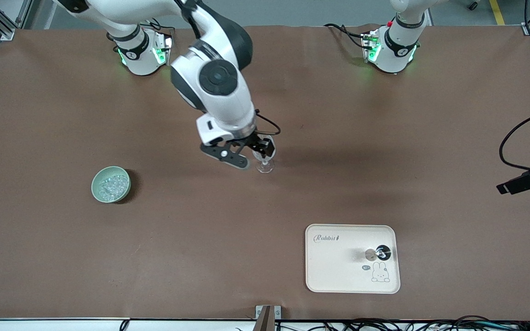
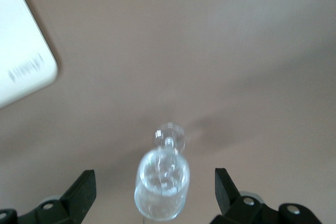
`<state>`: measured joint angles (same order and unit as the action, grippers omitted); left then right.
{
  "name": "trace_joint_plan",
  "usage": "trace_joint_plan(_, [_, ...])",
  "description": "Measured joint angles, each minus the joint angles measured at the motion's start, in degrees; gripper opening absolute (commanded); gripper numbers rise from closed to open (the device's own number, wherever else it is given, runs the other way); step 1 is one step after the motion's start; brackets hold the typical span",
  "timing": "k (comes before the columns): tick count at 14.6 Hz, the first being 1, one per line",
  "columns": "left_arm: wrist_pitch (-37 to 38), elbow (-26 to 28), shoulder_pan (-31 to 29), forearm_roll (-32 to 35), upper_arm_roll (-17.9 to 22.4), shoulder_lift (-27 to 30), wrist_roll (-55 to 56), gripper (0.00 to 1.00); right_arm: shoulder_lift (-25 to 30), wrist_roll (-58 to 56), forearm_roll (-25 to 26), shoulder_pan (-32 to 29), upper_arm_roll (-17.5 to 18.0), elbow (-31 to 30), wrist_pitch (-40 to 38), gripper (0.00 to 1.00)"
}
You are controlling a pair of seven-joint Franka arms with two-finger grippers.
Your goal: Pour wine and add ice with both arms
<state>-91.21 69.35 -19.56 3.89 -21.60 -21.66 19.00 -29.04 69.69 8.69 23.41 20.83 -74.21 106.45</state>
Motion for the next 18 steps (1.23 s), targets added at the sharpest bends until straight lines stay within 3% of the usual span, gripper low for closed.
trace_joint_plan(2, [0.35, 1.94, 3.78, 0.28, 2.53, 3.20, -4.73, 1.00, 4.01, -0.13, 4.34, -2.82, -0.12, 0.16, -1.79, 1.00])
trace_joint_plan(5, [0.36, 7.96, 12.19, 0.28, 11.22, 9.79, -10.01, 1.00, 9.08, -2.37, 9.41, -7.94, -0.34, 0.16, -5.47, 1.00])
trace_joint_plan(9, [0.32, 17.15, 16.67, -1.37, 17.10, 18.51, -11.36, 1.00, 13.58, -15.14, 9.71, -17.06, -0.53, 0.14, -10.24, 1.00])
trace_joint_plan(12, [-0.14, 22.41, 17.45, -1.53, 17.80, 23.23, -11.65, 1.00, 16.10, -26.51, 7.37, -22.91, -1.26, 0.12, -14.83, 1.00])
trace_joint_plan(13, [-0.25, 23.41, 17.83, -1.53, 17.80, 24.29, -11.65, 1.00, 16.77, -30.41, 5.79, -23.82, -2.84, 0.11, -15.91, 1.00])
trace_joint_plan(18, [-0.52, 25.31, 18.69, -1.55, 16.19, 26.08, -12.12, 1.00, 19.28, -51.77, -1.34, -24.05, -17.21, 0.09, -19.09, 1.00])
